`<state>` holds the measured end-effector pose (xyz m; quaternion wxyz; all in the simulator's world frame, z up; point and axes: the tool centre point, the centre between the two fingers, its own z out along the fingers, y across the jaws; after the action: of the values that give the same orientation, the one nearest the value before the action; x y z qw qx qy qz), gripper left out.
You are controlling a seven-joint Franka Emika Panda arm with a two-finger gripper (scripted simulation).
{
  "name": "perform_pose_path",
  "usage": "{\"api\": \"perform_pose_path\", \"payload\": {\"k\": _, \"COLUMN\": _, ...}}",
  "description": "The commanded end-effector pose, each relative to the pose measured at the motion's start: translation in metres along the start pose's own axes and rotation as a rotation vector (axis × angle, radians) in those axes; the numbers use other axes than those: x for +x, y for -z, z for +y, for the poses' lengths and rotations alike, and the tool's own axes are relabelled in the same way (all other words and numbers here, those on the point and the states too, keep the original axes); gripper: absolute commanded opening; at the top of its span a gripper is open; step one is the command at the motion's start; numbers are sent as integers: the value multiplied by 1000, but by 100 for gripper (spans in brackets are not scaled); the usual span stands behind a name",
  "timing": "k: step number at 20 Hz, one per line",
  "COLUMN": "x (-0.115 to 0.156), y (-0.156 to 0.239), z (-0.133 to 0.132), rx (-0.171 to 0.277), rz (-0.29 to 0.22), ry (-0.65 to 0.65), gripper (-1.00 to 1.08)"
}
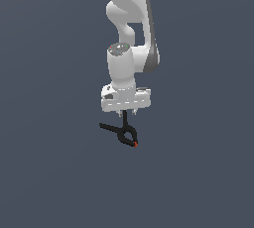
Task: Pick up the object and move it to a goal position.
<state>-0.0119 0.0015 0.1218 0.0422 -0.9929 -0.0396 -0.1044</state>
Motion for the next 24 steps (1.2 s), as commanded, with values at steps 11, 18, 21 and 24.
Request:
{"api": "perform_pose_path", "payload": {"k": 11, "x": -59, "y": -42, "z": 9, "rx": 9, "rz": 81, "ry": -20, "gripper": 28}}
{"api": "perform_pose_path", "payload": {"k": 18, "x": -82, "y": -51, "z": 13, "rx": 1, "rz": 107, "ry": -27, "gripper": 28}}
{"api": "perform_pose_path", "payload": {"k": 21, "x": -88, "y": -53, "z": 14, "rx": -1, "rz": 113, "ry": -29, "gripper": 28}}
{"api": "perform_pose_path", "payload": {"k": 24, "x": -91, "y": -54, "z": 14, "rx": -3, "rz": 116, "ry": -30, "gripper": 28}}
